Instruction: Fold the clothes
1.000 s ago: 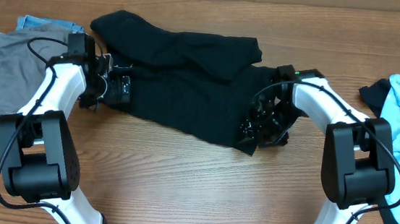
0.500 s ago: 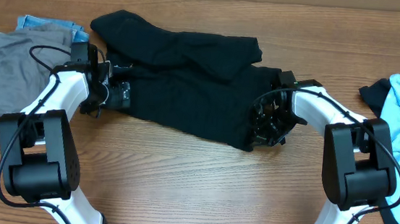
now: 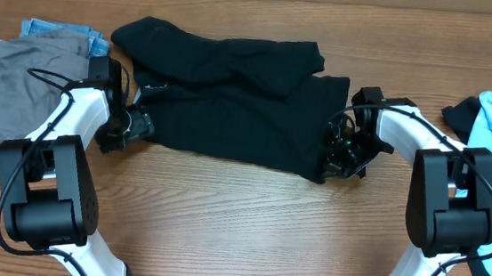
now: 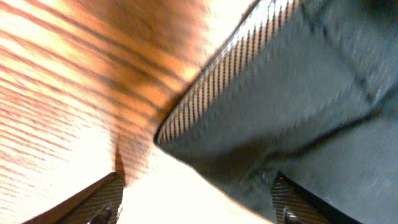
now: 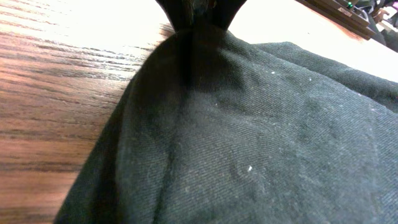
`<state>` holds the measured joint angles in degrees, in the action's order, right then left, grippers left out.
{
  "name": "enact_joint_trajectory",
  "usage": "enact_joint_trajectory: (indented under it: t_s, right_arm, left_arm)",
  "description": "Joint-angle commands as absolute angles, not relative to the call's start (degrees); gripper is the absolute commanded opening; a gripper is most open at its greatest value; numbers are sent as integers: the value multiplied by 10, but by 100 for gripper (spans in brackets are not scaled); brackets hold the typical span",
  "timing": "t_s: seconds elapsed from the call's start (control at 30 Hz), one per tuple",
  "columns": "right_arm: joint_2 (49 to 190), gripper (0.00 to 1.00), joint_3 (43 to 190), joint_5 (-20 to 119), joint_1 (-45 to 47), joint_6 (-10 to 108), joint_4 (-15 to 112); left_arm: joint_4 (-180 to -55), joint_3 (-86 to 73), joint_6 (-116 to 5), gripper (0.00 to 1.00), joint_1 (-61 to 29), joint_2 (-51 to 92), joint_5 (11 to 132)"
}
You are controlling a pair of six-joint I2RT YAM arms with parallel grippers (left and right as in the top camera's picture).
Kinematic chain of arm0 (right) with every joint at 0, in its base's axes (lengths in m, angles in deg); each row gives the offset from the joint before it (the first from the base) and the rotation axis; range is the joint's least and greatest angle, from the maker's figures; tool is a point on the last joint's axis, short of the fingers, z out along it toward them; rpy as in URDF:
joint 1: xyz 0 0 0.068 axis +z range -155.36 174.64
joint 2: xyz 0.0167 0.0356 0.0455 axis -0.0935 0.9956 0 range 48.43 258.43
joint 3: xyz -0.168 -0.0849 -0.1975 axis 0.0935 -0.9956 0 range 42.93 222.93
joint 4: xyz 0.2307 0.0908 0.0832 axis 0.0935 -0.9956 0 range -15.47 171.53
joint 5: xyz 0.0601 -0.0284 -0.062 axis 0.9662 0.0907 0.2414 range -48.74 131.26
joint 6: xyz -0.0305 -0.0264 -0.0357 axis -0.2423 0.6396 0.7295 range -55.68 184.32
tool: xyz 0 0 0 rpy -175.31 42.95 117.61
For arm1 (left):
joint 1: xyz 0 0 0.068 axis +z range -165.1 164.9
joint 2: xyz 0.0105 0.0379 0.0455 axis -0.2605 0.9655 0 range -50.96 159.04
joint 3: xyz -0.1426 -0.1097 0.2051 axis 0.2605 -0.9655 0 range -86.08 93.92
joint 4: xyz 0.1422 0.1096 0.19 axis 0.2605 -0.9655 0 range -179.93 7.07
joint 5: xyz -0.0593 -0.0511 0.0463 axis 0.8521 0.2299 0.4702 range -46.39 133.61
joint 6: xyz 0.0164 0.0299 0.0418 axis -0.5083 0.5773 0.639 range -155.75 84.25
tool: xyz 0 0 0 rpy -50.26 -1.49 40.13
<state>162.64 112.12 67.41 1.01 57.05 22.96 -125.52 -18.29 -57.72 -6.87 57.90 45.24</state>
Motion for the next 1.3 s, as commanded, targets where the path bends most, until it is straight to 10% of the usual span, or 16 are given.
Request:
enact_joint_trajectory:
  t_s: [0.0, 0.17, 0.2, 0.23, 0.47, 0.77, 1.27]
  right_arm:
    - [1629, 4, 1118, 629, 4, 568, 227]
    - [1629, 4, 1118, 629, 4, 568, 224]
    - [1629, 4, 1118, 629, 4, 568, 224]
    - [1629, 4, 1118, 629, 4, 568, 224]
    - [1588, 4, 1154, 579, -30, 568, 179]
    - [1406, 4, 1428, 528, -69, 570, 149]
    - [1457, 4, 1775, 433, -74, 584, 94]
  left_arm:
    - [-1220, -177, -632, 79, -70, 568, 437]
    - [-1193, -179, -631, 61, -70, 577, 461]
    - [-1193, -179, -630, 45, -70, 581, 462]
    - [-1197, -180, -629, 6, -70, 584, 468]
    - [-1416, -171, -500, 4, -70, 557, 636]
    - [-1322, 49, -482, 4, -70, 311, 683]
    - [-1286, 199, -568, 4, -70, 304, 598]
